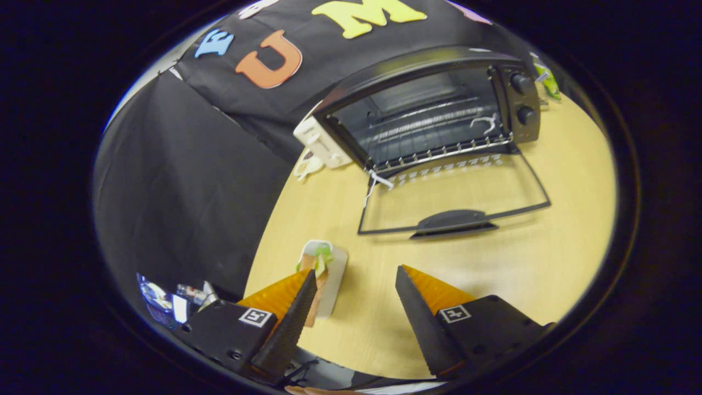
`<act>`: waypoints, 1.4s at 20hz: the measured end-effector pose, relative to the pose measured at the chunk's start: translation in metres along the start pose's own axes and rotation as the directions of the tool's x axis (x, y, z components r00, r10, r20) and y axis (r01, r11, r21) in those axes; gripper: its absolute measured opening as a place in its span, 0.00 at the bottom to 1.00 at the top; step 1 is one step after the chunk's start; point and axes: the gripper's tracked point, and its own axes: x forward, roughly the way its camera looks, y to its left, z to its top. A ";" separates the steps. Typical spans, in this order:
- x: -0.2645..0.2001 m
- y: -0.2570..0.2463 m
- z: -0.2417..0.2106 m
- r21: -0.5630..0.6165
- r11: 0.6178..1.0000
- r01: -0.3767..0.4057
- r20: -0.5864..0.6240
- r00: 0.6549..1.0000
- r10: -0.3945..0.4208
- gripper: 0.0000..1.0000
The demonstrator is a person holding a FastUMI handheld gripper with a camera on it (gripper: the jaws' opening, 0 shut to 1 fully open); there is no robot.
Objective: Open the toaster oven, put the food inside, and close the toaster oven door.
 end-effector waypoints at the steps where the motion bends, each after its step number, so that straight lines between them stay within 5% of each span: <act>1: 0.001 0.006 -0.007 -0.003 1.000 -0.019 -0.039 0.999 0.019 0.95; 7: 0.015 0.044 -0.027 0.073 0.986 -0.149 -0.165 0.973 0.159 0.91; 16: 0.032 0.042 -0.019 0.202 0.964 -0.175 -0.209 0.954 0.217 0.66; 28: 0.046 0.044 -0.034 0.204 0.961 -0.189 -0.256 0.937 0.239 0.39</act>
